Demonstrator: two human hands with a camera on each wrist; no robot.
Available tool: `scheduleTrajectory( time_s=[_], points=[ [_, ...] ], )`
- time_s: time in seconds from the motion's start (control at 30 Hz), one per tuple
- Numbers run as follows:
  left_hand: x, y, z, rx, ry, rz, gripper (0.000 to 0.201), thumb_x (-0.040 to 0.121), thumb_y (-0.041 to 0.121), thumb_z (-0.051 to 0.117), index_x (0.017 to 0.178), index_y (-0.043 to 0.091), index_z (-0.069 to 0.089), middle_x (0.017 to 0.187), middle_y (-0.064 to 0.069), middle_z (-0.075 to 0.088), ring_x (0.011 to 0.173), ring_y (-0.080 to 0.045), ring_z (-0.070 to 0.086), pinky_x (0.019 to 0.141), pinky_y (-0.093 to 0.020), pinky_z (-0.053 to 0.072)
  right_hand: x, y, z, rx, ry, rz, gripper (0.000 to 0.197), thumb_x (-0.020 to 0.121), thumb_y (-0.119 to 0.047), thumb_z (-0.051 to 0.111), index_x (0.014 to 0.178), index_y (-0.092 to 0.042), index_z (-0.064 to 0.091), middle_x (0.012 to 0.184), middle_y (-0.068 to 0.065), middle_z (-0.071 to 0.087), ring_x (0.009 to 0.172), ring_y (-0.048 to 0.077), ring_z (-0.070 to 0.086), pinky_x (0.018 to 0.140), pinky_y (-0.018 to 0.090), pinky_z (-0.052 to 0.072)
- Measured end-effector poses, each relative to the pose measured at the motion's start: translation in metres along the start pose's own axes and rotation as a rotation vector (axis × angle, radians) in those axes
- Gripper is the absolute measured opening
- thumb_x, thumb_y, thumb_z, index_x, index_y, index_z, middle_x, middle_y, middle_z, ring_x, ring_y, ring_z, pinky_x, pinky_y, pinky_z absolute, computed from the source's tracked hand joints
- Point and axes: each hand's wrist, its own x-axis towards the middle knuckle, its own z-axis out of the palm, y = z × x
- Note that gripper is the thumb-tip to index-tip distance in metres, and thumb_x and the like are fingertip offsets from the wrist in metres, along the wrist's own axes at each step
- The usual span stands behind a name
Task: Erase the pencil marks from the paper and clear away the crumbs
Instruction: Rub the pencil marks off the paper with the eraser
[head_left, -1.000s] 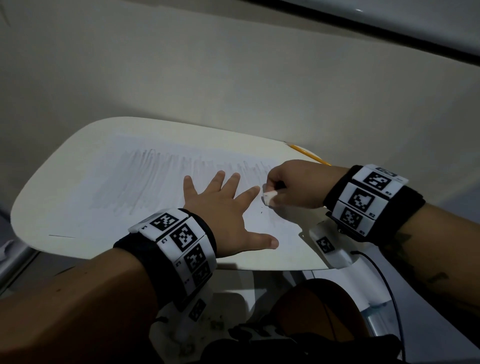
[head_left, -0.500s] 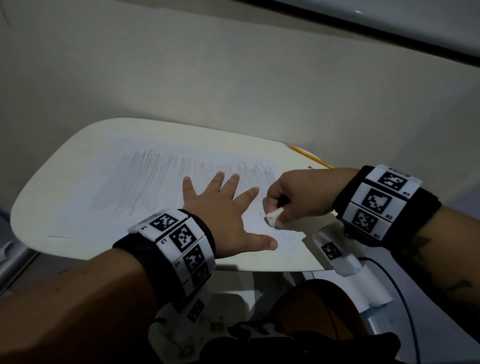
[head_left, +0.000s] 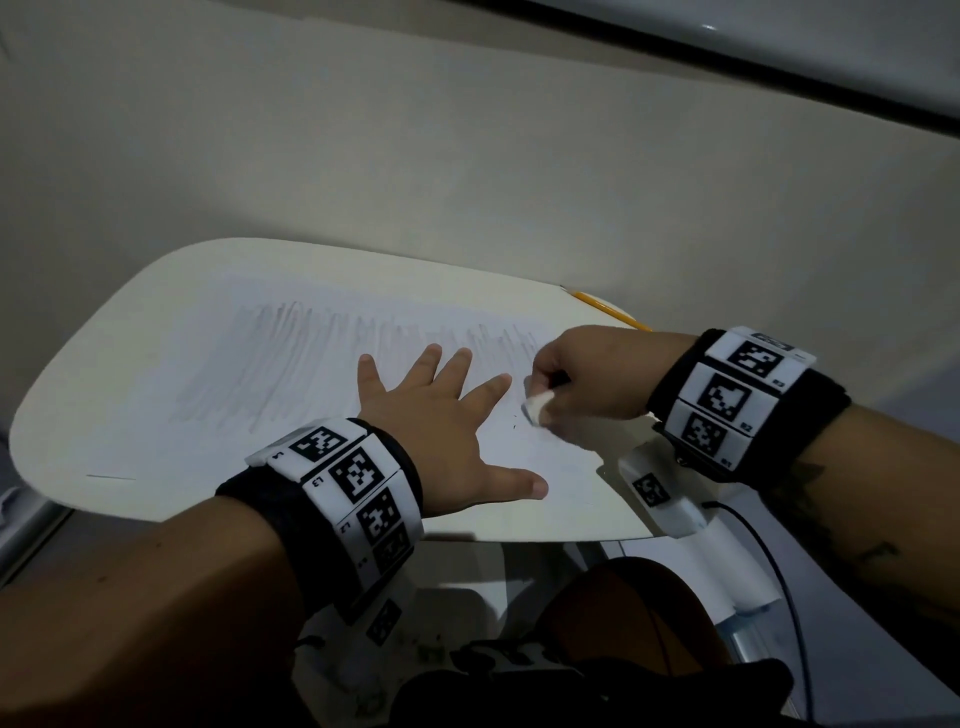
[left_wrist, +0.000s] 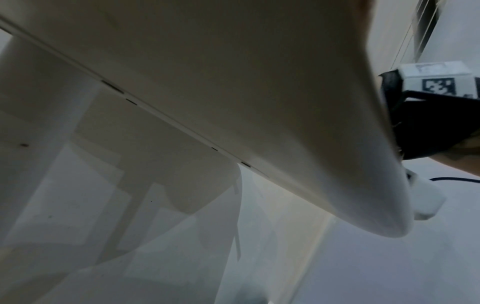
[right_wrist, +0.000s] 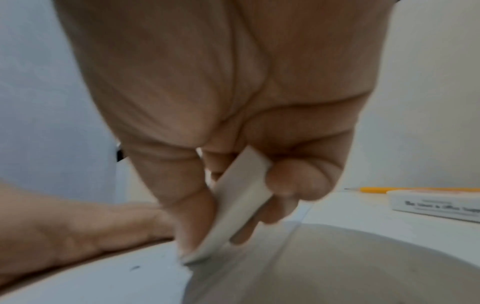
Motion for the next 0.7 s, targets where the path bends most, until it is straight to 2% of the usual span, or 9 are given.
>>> scheduleTrajectory(
  time_s=[0.1,0.27,0.47,0.57,0.63,0.7],
  points=[
    [-0.001,0.000,0.000,-0.003,0.004,0.002,0.112,0.055,0.103,0.014,0.149,0.049,-0.011,0.163,0.006,-0.015,0.149,-0.022,-0.018,0.108,-0.073,-0.009,0.001,0.000,0.001,0.003,0.079,0.015,0.015,0.089,-0.041,0.066,0.094,-0.027,0.065,0.095,-0.011,0.067,0.090,0.012,0.061,0.076,0.025,0.048],
    [0.001,0.000,-0.001,-0.003,-0.009,-0.004,0.113,0.054,0.104,0.014,0.149,0.049,-0.012,0.163,0.006,-0.016,0.149,-0.022,-0.019,0.108,-0.072,-0.010,-0.011,-0.001,0.001,0.047,-0.145,-0.036,0.009,0.083,-0.039,0.074,0.088,-0.031,0.071,0.084,-0.015,0.072,0.083,0.004,0.066,0.079,0.025,0.053],
    [-0.001,0.000,0.000,0.000,0.001,-0.001,0.111,0.056,0.103,0.014,0.150,0.048,-0.011,0.163,0.006,-0.015,0.149,-0.022,-0.018,0.108,-0.073,-0.009,0.003,0.001,0.001,0.014,0.090,0.050,0.020,0.089,-0.043,0.065,0.097,-0.025,0.067,0.100,-0.010,0.067,0.094,0.012,0.062,0.083,0.028,0.051],
    [-0.001,0.000,-0.001,-0.005,-0.005,0.002,0.112,0.055,0.103,0.014,0.149,0.048,-0.012,0.163,0.006,-0.015,0.149,-0.022,-0.019,0.108,-0.072,-0.010,-0.003,0.002,-0.001,0.034,-0.019,0.027,0.014,0.085,-0.043,0.070,0.092,-0.031,0.068,0.090,-0.014,0.070,0.087,0.009,0.064,0.077,0.025,0.051],
    [0.000,-0.001,-0.001,-0.008,-0.006,0.001,0.113,0.055,0.103,0.015,0.149,0.049,-0.012,0.163,0.006,-0.016,0.149,-0.022,-0.019,0.107,-0.072,-0.011,-0.008,0.002,-0.002,0.024,-0.132,0.011,0.012,0.081,-0.043,0.073,0.088,-0.034,0.070,0.083,-0.017,0.071,0.084,0.006,0.066,0.079,0.025,0.051],
    [0.000,0.000,0.000,-0.006,-0.002,0.000,0.113,0.054,0.104,0.014,0.149,0.049,-0.012,0.163,0.006,-0.016,0.149,-0.022,-0.019,0.107,-0.072,-0.010,-0.006,0.002,-0.002,0.020,-0.135,0.007,0.011,0.082,-0.042,0.074,0.088,-0.033,0.071,0.084,-0.017,0.071,0.085,0.005,0.066,0.080,0.025,0.051]
  ],
)
